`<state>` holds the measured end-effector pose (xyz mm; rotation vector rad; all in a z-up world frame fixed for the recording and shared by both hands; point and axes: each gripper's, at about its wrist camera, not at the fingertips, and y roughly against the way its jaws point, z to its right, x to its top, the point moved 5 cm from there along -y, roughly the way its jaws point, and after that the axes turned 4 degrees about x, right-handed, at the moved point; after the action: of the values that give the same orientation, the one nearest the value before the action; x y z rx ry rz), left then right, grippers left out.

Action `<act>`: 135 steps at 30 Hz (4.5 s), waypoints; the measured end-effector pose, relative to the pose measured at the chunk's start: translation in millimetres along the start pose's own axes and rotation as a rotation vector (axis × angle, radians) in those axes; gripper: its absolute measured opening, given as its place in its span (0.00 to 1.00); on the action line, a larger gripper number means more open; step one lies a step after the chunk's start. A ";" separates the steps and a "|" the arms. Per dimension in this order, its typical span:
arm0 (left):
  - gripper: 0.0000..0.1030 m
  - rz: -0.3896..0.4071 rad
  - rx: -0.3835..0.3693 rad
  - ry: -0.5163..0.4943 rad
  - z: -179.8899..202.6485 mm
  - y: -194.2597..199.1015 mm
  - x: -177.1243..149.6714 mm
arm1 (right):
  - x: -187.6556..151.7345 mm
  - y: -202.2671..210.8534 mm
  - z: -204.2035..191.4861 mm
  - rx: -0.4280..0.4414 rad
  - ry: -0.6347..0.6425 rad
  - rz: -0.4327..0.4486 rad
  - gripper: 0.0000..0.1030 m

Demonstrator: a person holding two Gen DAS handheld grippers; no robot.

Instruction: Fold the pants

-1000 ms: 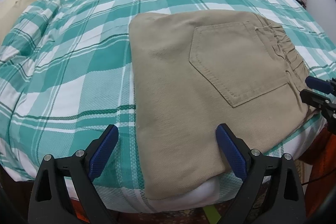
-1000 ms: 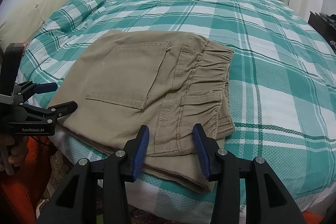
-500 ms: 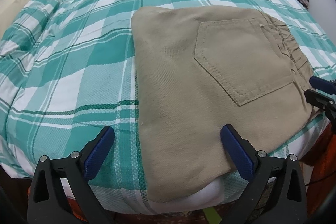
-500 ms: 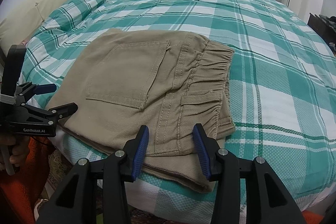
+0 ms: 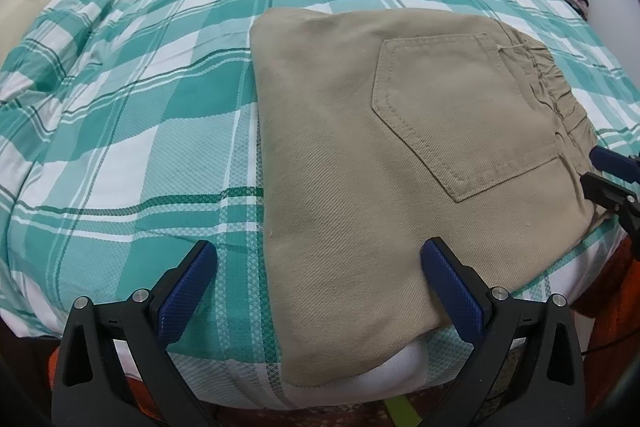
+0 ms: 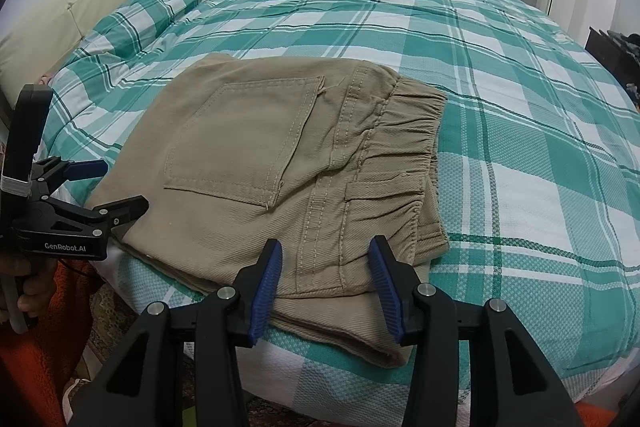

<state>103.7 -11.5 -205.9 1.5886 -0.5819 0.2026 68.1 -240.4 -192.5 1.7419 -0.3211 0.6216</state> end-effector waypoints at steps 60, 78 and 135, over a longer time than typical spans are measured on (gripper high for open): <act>0.97 -0.219 -0.465 0.265 -29.0 -39.9 54.2 | 26.5 -53.7 114.7 0.455 -0.603 -0.137 0.62; 0.19 0.047 -0.245 0.145 -34.2 38.9 205.6 | 175.0 -1.0 13.3 0.283 -0.078 -0.006 0.28; 0.99 0.145 0.040 0.059 -9.9 182.9 48.6 | 93.8 145.0 -93.7 -0.114 -0.034 0.066 1.00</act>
<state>59.7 -13.8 -21.5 1.5748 -0.6510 0.3708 47.0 -178.5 -7.2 1.6396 -0.4313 0.6106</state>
